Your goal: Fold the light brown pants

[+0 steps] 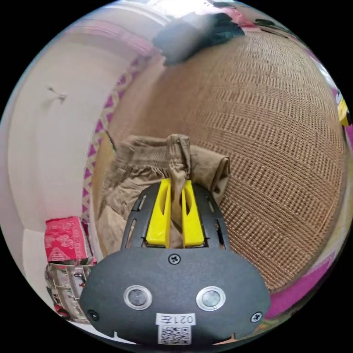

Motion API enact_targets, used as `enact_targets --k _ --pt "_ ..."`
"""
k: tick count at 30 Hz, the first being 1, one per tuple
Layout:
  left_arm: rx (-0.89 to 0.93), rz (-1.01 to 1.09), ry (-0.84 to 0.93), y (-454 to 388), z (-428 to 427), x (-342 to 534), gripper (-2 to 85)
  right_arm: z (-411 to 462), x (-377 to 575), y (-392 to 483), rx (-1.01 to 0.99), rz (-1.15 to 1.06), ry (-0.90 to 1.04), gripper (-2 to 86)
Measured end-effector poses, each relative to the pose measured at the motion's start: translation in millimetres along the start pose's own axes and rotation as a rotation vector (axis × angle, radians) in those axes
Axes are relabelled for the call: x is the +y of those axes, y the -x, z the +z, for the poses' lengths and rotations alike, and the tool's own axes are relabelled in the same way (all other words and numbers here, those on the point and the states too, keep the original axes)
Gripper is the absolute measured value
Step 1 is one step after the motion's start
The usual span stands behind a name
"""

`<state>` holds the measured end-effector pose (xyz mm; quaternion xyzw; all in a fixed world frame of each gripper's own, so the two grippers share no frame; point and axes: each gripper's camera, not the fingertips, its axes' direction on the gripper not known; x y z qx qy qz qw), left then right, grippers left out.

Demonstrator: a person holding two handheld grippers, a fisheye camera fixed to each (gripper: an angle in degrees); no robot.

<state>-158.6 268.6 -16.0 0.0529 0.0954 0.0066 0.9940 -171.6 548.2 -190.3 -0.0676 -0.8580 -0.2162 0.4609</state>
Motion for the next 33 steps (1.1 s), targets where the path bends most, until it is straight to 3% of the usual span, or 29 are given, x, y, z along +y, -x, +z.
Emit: enact_targets --k 2,8,11,13,14,16,18,21,24,29,33 --pt "-0.051 -0.031 -0.022 -4 1 9 4.8 1 -9 5 -0.008 -0.033 0.006 -0.6" --pt "0.139 -0.024 -0.036 28 -9 68 4.5 11 -39 12 -0.010 -0.080 0.038 -0.6" --pt "0.059 -0.270 -0.118 101 -22 135 0.6 16 -68 29 -0.028 -0.188 0.033 -0.6" --pt "-0.016 -0.559 -0.139 176 5 207 -0.5 17 -93 47 -0.038 -0.288 -0.002 -0.6" --pt "0.013 -0.619 -0.135 193 20 226 -0.6 19 -113 60 -0.032 -0.352 -0.046 -0.6" --pt "0.363 -0.783 -0.080 228 117 293 -0.9 26 -146 83 -0.023 -0.453 -0.128 -0.6" --pt "0.543 -0.874 -0.037 219 191 337 -0.9 43 -181 104 0.003 -0.535 -0.188 -0.6" --pt "0.655 -0.992 -0.098 215 246 401 -0.9 102 -242 126 0.138 -0.583 -0.088 -0.6" --pt "0.754 -1.044 -0.125 216 289 449 -0.9 187 -269 123 0.392 -0.602 0.263 -0.7" --pt "0.906 -1.119 -0.194 211 352 521 -0.9 190 -271 132 0.487 -0.672 0.217 -0.5" --pt "0.916 -1.123 -0.251 200 378 566 -0.1 167 -299 120 0.394 -0.606 0.231 0.1"
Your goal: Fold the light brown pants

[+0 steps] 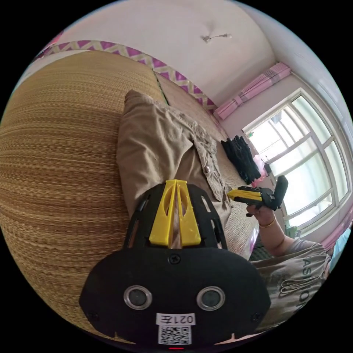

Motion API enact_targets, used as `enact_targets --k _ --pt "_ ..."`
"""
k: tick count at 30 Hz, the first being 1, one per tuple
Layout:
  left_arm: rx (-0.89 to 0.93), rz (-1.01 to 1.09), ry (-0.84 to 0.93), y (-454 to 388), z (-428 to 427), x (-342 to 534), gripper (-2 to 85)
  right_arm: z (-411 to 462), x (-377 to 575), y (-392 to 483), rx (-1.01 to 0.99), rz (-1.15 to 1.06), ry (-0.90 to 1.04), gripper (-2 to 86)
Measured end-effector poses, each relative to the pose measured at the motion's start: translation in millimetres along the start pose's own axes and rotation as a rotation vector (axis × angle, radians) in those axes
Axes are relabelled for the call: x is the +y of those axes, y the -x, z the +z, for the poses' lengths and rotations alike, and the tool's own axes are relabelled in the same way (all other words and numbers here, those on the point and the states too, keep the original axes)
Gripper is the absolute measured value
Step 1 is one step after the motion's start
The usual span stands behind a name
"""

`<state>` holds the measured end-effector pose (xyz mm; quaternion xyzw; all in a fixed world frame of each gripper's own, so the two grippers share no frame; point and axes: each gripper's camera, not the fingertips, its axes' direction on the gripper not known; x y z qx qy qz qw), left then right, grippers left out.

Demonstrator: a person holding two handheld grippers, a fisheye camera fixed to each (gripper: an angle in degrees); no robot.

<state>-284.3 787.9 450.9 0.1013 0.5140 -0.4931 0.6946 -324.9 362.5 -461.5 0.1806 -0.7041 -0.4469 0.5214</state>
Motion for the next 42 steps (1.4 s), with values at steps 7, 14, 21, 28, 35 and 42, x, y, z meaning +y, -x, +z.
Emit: enact_targets --k 7,14,21,28,35,42 --pt "0.056 -0.144 -0.184 110 -83 90 15.2 -14 33 -142 -0.412 0.525 -0.198 11.5" --pt "0.175 -0.178 0.072 172 -39 112 9.6 45 19 -188 -0.656 0.641 -0.059 7.0" --pt "0.228 -0.193 -0.001 201 -45 124 2.5 7 -40 -193 -0.574 0.543 -0.072 3.2" --pt "0.084 -0.169 -0.244 215 -184 87 2.3 -52 -236 -127 -0.393 0.228 -0.142 2.5" --pt "-0.175 -0.198 -0.453 253 -277 101 5.3 -32 -382 -19 -0.137 0.064 -0.254 6.6" --pt "-0.200 -0.414 -0.362 330 -227 239 0.1 5 -289 42 -0.037 -0.117 -0.175 0.3"
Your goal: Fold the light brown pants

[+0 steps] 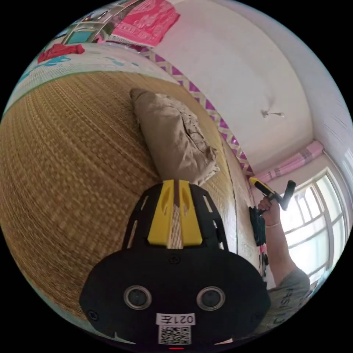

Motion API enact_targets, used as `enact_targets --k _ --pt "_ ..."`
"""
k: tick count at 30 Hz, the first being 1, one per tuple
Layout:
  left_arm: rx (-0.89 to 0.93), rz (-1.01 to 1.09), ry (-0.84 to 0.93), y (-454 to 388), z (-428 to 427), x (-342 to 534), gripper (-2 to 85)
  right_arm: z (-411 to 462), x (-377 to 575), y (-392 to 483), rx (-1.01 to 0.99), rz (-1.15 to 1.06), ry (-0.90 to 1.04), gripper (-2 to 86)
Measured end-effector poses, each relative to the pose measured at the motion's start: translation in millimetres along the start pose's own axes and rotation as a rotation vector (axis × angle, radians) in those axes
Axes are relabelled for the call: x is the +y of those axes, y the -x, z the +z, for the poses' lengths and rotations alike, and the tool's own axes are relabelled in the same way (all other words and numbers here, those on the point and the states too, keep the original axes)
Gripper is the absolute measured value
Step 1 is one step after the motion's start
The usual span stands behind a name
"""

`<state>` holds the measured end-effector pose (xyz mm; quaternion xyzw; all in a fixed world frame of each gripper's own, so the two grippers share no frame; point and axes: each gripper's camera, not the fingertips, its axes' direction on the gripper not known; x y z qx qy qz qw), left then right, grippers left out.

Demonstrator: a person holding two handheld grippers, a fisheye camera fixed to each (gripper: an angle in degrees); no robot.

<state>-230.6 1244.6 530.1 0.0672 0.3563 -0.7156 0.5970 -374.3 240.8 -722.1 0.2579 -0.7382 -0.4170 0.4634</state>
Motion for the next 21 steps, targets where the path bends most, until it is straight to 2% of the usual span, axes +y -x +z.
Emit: enact_targets --k 4,9,14,18,21 --pt "0.114 0.187 0.067 -76 13 75 -0.8 -46 126 12 -0.039 -0.021 -0.025 -0.8" --pt "0.208 0.398 0.248 -202 82 163 -0.9 -120 254 -4 -0.074 0.138 -0.068 -0.9" --pt "0.267 0.484 0.324 -309 137 217 -0.9 -209 349 -34 0.249 0.265 -0.135 1.6" --pt "0.472 0.387 0.390 -338 188 247 -0.8 -263 374 -56 0.530 0.279 -0.199 8.5" --pt "0.337 0.507 0.364 -371 175 260 -0.9 -281 369 -80 0.670 0.268 -0.133 10.2"
